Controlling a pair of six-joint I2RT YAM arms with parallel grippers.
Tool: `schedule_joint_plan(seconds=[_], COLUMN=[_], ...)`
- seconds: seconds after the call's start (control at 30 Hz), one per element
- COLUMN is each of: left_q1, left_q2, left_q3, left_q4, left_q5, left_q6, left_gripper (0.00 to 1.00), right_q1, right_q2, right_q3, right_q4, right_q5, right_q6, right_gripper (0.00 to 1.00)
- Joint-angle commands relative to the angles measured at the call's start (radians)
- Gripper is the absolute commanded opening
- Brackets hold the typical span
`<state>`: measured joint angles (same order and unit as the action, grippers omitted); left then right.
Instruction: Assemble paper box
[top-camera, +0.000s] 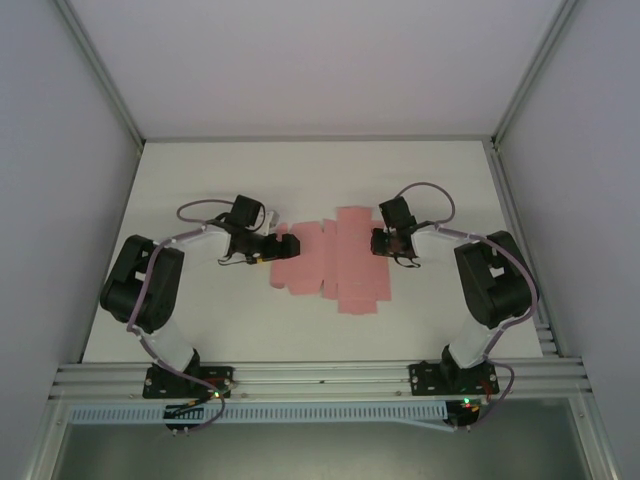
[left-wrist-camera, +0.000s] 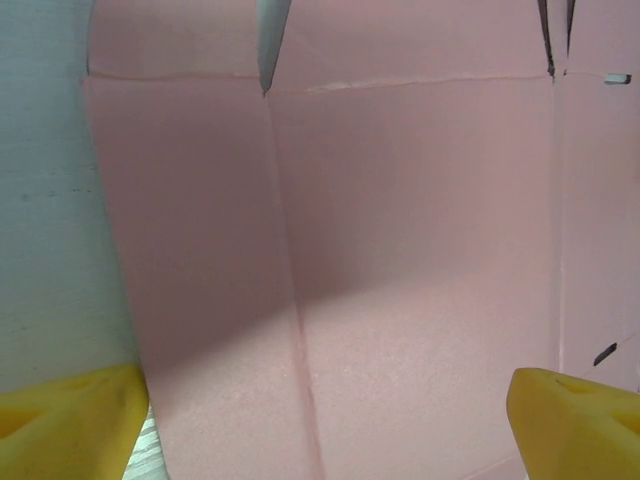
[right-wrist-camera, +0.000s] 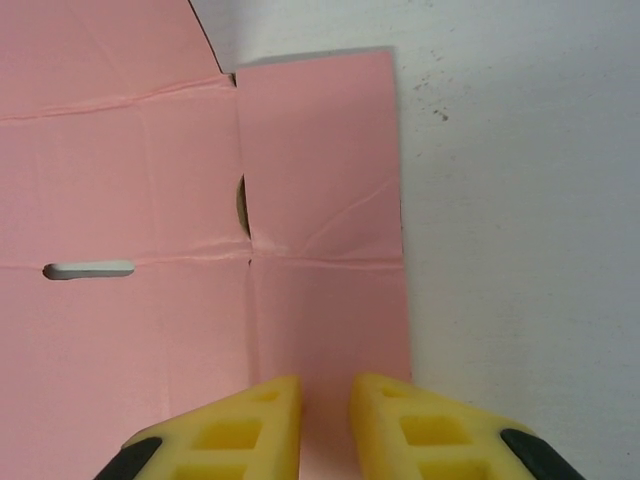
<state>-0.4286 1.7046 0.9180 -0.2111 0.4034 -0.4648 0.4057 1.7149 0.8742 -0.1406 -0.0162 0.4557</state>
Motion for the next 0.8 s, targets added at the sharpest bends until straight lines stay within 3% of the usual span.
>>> schedule_joint_plan(seconds=[0.0,0.1,0.17,0.6,0.77], left_q1=[0.004,0.002,0.001,-0.051,-0.057], left_q2=[0.016,0.015,0.014,0.062,0.016], left_q3=[0.013,0.030,0.026,0.018,0.017], left_q4=[-0.127,-0.178,-0.167,0.088,0.124], left_q5=[-0.119,-0.184,-0.167,0.161,0.200], left_q6=[0.015,0.018,0.027,0.030,0.025], left_gripper=[0.91,0.91,0.91,0.86,0.84], right_q1=[-0.002,-0.002,-0.001,-0.001,0.000], right_q2=[0.061,0.058,0.057,0.051,0.030], right_q3=[-0.063,-0.067,-0.071,-0.124,-0.145], right_q4=[-0.108,-0.110,-0.103,-0.026,-0.009], right_q5=[0.031,0.040,0.038,-0.050,-0.057], right_q6=[0.024,0.024,0.023,0.021,0.031], right_gripper=[0.22,0.22,0.22,0.17,0.17])
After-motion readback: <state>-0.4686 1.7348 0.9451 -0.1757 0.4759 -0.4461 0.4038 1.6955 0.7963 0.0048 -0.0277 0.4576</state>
